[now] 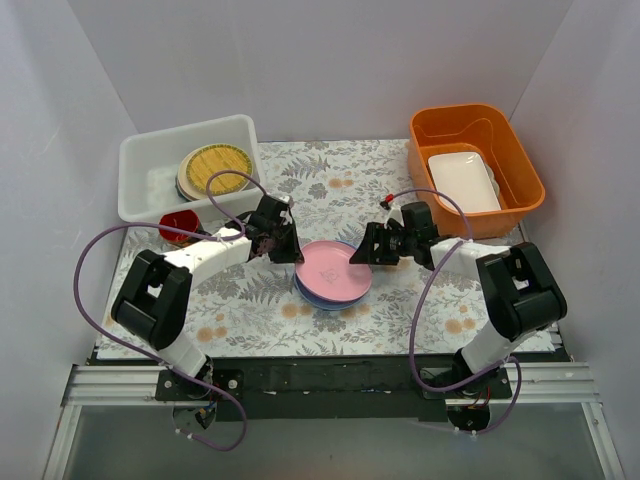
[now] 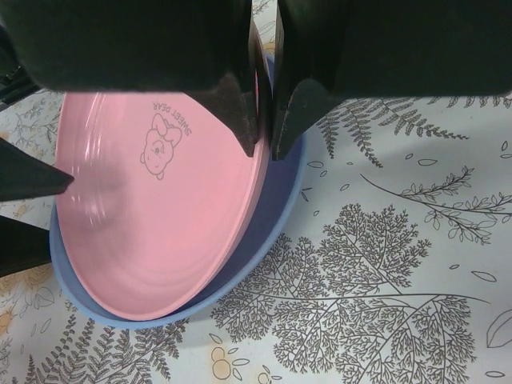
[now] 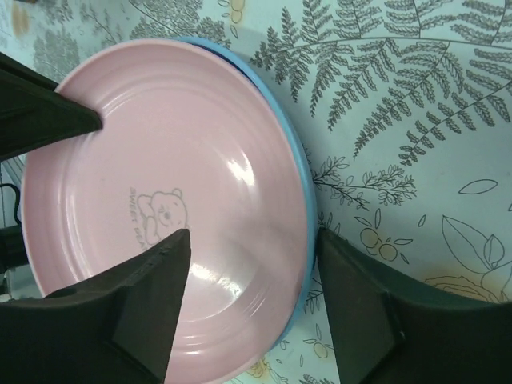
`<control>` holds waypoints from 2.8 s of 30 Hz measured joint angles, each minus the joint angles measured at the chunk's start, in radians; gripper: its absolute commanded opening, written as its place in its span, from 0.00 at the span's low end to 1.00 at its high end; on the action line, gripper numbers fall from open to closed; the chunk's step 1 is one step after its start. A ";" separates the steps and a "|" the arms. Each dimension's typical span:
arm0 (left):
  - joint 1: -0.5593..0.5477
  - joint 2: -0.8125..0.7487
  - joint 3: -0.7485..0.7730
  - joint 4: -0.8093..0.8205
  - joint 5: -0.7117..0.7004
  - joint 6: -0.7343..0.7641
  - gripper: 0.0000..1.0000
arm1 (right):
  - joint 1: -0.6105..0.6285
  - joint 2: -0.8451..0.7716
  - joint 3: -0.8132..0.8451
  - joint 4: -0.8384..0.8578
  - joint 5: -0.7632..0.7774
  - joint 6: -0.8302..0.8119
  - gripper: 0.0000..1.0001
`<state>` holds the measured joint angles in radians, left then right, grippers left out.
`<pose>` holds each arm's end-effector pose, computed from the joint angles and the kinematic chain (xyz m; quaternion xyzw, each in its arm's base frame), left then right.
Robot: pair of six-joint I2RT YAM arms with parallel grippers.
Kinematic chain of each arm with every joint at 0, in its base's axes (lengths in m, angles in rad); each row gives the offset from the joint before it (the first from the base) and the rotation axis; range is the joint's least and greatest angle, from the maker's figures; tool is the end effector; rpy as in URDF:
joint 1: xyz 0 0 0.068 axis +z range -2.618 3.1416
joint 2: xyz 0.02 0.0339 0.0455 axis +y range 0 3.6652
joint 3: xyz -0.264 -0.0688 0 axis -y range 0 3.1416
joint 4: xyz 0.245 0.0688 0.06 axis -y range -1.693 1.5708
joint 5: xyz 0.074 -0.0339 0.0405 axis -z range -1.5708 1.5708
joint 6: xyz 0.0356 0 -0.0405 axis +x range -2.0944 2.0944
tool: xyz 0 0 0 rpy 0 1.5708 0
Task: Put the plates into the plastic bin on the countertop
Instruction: Pick up the plate at the center of the board, then place the plate in the plastic bin.
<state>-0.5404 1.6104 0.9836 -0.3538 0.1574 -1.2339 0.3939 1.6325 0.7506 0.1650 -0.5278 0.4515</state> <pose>0.2757 -0.1719 0.1915 -0.3026 0.9048 -0.2723 0.1248 0.2861 0.1383 0.1572 -0.0827 0.8815 0.3805 0.2672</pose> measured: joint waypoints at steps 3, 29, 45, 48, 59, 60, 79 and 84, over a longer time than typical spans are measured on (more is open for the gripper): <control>-0.002 0.000 0.012 -0.013 -0.014 -0.002 0.00 | 0.001 -0.037 -0.016 0.022 -0.002 0.000 0.82; 0.118 -0.034 0.181 -0.116 -0.078 0.019 0.00 | 0.000 -0.165 -0.028 -0.011 0.077 -0.005 0.88; 0.385 -0.033 0.381 -0.165 -0.051 0.041 0.00 | -0.001 -0.179 -0.026 -0.043 0.084 -0.010 0.88; 0.418 -0.014 0.434 -0.171 -0.031 0.040 0.00 | -0.001 -0.177 -0.026 -0.044 0.084 -0.010 0.89; 0.573 0.121 0.549 -0.196 0.008 0.029 0.00 | -0.001 -0.160 -0.025 -0.055 0.084 -0.011 0.89; 0.585 0.132 0.555 -0.198 0.009 0.028 0.00 | -0.001 -0.158 -0.025 -0.055 0.084 -0.011 0.89; 0.769 0.215 0.576 -0.161 -0.003 -0.015 0.00 | -0.001 -0.135 -0.012 -0.059 0.079 -0.014 0.88; 0.782 0.248 0.587 -0.141 -0.010 -0.021 0.09 | -0.001 -0.129 -0.011 -0.059 0.076 -0.014 0.88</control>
<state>0.2413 1.8587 1.5703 -0.4946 0.1474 -1.2545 0.3927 1.5036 0.7391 0.1062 -0.4515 0.4377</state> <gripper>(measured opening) 0.063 0.884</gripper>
